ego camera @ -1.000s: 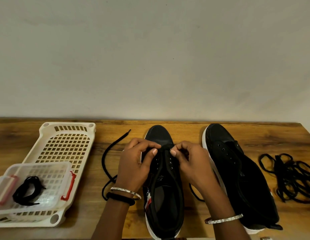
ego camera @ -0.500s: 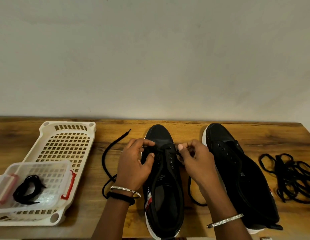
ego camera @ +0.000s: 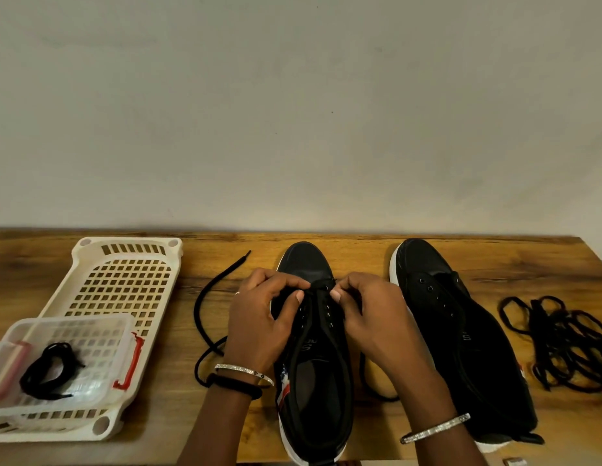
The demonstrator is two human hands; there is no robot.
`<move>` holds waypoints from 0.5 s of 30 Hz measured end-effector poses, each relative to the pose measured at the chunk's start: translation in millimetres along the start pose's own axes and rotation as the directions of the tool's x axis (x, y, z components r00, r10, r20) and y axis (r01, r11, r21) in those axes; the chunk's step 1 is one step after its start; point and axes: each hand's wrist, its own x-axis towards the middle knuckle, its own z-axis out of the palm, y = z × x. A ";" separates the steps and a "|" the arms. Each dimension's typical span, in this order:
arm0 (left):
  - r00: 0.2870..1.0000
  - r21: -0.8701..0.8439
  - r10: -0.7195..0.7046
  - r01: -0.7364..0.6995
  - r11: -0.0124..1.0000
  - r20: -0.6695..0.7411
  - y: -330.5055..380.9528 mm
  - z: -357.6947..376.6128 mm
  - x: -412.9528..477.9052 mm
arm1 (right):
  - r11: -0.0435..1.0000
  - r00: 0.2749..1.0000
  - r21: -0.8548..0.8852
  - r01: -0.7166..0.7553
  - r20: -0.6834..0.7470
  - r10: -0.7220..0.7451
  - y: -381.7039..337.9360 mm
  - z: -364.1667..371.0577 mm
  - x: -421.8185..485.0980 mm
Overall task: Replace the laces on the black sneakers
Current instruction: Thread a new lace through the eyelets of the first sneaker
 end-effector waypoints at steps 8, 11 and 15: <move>0.999 0.121 0.016 -0.020 0.992 0.041 0.0 10.8 -1.9 | 0.958 0.965 0.116 -0.261 0.068 0.254 2.0 -0.4 0.1; 0.998 0.165 -0.012 0.002 0.986 0.061 2.2 13.4 -3.8 | 0.937 0.951 0.168 -0.305 0.095 0.293 2.8 1.8 1.1; 0.995 0.152 -0.053 0.039 0.988 0.089 3.9 13.6 -3.4 | 0.946 0.954 0.132 -0.298 0.063 0.291 3.3 9.8 1.8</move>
